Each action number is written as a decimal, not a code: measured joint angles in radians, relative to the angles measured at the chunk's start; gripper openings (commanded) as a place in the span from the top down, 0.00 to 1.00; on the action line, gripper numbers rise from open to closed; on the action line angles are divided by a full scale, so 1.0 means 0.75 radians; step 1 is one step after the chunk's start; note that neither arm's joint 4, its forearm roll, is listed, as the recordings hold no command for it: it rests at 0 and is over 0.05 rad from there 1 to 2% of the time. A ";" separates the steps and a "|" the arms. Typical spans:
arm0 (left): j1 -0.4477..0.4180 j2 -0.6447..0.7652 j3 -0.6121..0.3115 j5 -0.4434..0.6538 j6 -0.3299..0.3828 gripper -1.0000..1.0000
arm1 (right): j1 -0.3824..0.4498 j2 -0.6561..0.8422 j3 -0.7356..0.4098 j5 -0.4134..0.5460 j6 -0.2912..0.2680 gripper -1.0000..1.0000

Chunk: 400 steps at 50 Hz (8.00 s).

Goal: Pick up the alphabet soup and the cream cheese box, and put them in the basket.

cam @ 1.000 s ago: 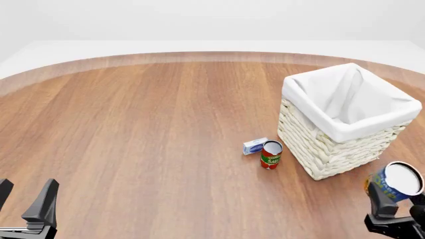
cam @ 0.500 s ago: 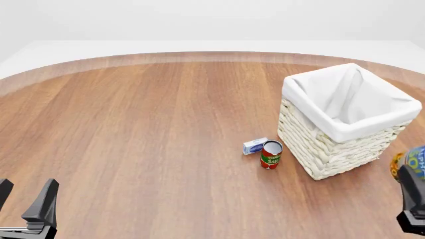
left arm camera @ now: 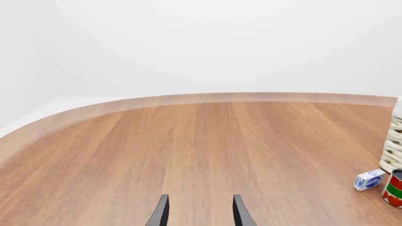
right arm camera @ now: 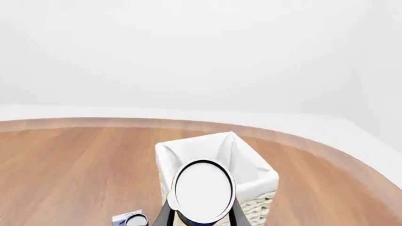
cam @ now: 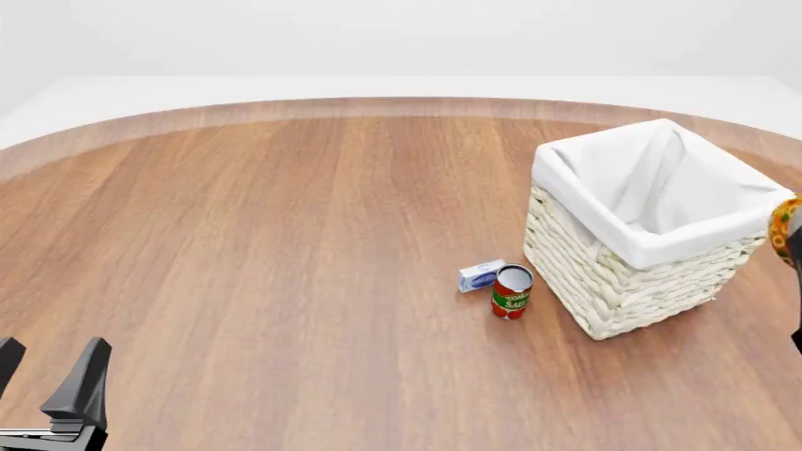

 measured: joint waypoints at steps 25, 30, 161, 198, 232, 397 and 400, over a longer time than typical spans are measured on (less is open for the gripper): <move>0.000 0.000 0.000 0.000 0.000 0.00 | 0.054 0.537 -0.334 -0.078 0.023 1.00; 0.000 0.000 0.000 0.000 0.000 0.00 | 0.059 0.656 -0.415 -0.061 0.035 1.00; 0.000 0.000 0.000 0.000 0.000 0.00 | -0.036 1.519 -0.672 -0.112 0.116 1.00; 0.000 0.000 0.000 0.000 0.000 0.00 | -0.043 1.598 -0.656 -0.160 0.106 1.00; 0.000 0.000 0.000 0.000 0.000 0.00 | -0.048 1.608 -0.663 -0.167 0.111 0.00; 0.000 0.000 0.000 0.000 0.000 0.00 | 0.810 2.235 -2.306 1.183 -0.663 0.00; 0.000 0.000 0.000 0.000 0.000 0.00 | 0.817 2.262 -2.352 1.225 -0.676 0.00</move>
